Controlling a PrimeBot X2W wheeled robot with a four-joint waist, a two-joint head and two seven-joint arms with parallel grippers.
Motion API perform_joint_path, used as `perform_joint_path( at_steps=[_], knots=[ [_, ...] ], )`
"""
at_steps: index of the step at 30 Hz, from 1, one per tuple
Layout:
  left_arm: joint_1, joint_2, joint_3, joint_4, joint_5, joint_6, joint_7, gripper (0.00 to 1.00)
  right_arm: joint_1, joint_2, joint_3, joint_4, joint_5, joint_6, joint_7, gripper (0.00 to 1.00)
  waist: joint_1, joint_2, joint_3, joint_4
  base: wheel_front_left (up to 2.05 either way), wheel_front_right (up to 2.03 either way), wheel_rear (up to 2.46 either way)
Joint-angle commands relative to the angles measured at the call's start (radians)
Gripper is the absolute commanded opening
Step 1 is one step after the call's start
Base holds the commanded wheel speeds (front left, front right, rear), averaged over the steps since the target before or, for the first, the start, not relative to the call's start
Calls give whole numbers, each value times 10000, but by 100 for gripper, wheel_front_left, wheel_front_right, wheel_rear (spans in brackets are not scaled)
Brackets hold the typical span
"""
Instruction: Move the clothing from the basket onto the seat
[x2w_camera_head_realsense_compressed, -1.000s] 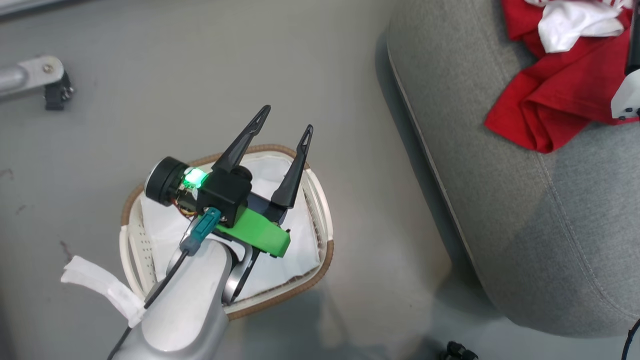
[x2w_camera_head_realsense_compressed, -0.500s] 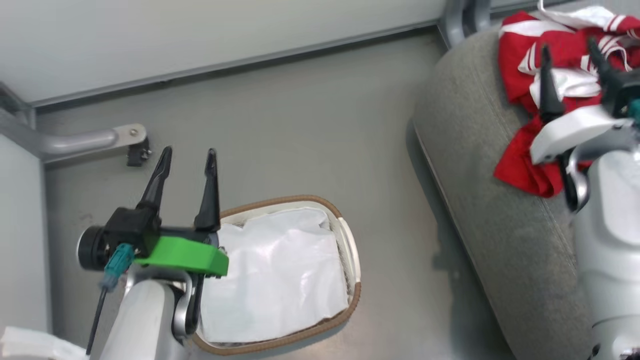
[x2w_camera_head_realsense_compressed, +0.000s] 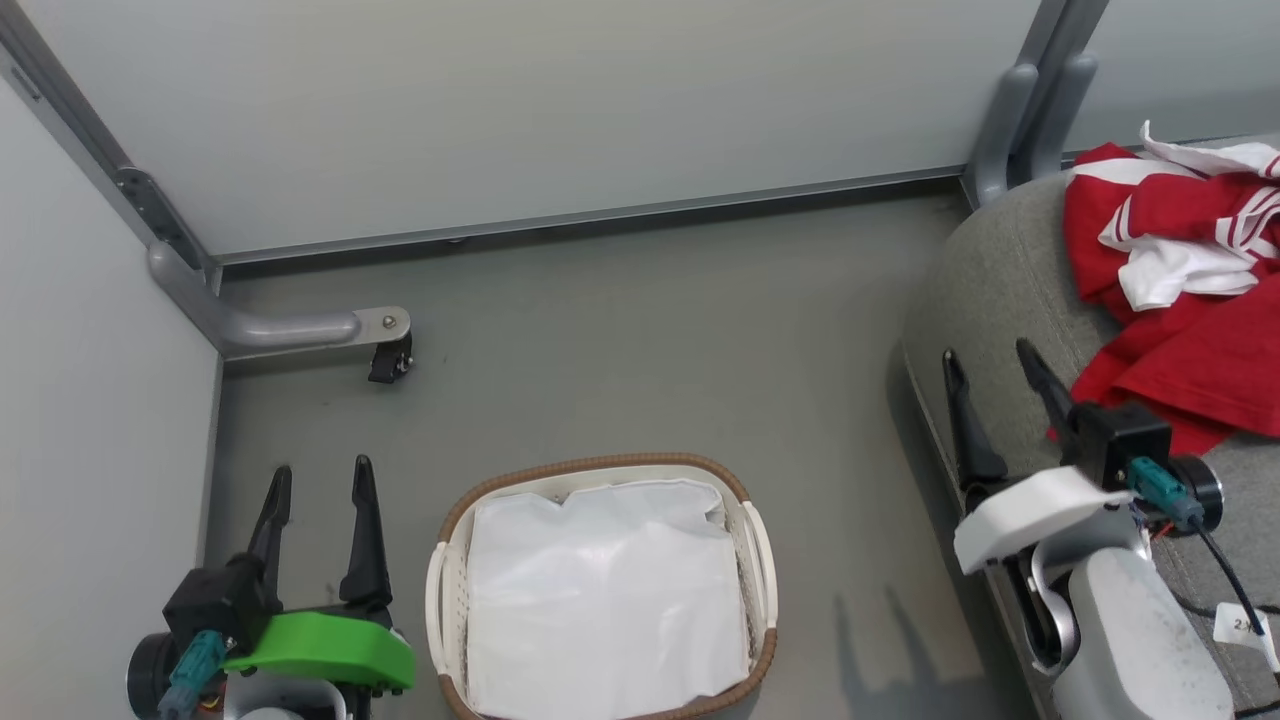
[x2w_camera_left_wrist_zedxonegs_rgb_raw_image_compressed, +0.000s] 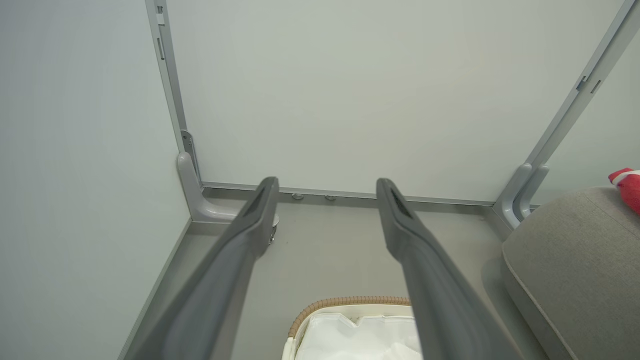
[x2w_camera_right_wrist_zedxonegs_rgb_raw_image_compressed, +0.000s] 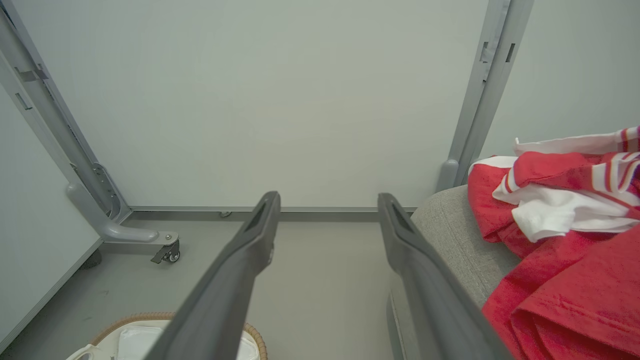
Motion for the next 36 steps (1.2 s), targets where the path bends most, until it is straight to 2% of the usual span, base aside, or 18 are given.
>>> perform_joint_path(
  at_steps=[1,7,11,18,36],
  knots=[
    [297,2,53,11,-52,-20,-3,100,449,-39,96,-227,201,-11,-20,100,1,0,-419,267,0,0,0],
    [1035,-7,143,-257,-246,72,-3,100,1705,-32,218,-1076,698,-11,-20,100,1,0,-761,68,0,0,0],
    [1434,-8,66,-402,-445,194,-3,100,2170,-30,275,-1325,617,-11,-18,100,1,0,-991,-80,0,0,0],
    [1730,-7,-96,-379,-610,314,-3,100,2408,-28,323,-1295,649,-11,-18,100,1,0,-1173,-120,0,0,0],
    [1755,-7,-104,-141,-501,287,-3,100,2517,-28,409,-1156,791,-11,-18,100,1,0,-1314,-1,0,0,0]
  ],
)
